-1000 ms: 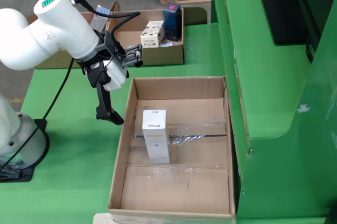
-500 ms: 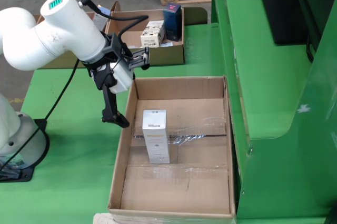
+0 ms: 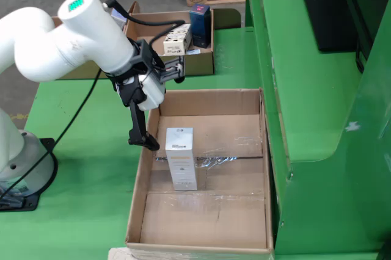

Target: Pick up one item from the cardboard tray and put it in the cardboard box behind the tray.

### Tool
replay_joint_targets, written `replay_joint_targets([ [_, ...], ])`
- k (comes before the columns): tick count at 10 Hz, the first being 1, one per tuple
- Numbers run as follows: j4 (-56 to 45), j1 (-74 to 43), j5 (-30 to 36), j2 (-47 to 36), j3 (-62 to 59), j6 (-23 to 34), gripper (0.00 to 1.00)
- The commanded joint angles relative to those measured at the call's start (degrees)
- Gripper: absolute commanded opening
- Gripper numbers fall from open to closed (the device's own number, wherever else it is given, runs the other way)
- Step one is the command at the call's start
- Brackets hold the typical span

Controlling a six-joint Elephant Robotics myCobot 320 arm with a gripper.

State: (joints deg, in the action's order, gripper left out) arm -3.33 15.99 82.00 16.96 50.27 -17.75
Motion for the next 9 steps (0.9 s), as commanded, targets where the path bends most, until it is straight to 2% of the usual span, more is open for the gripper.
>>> replay_joint_targets([
  [1,0.6,-0.2,0.5,0.3,-2.9,0.8,1.00],
  [9,2.4,-0.3,2.0,3.8,-1.6,1.6,1.00],
])
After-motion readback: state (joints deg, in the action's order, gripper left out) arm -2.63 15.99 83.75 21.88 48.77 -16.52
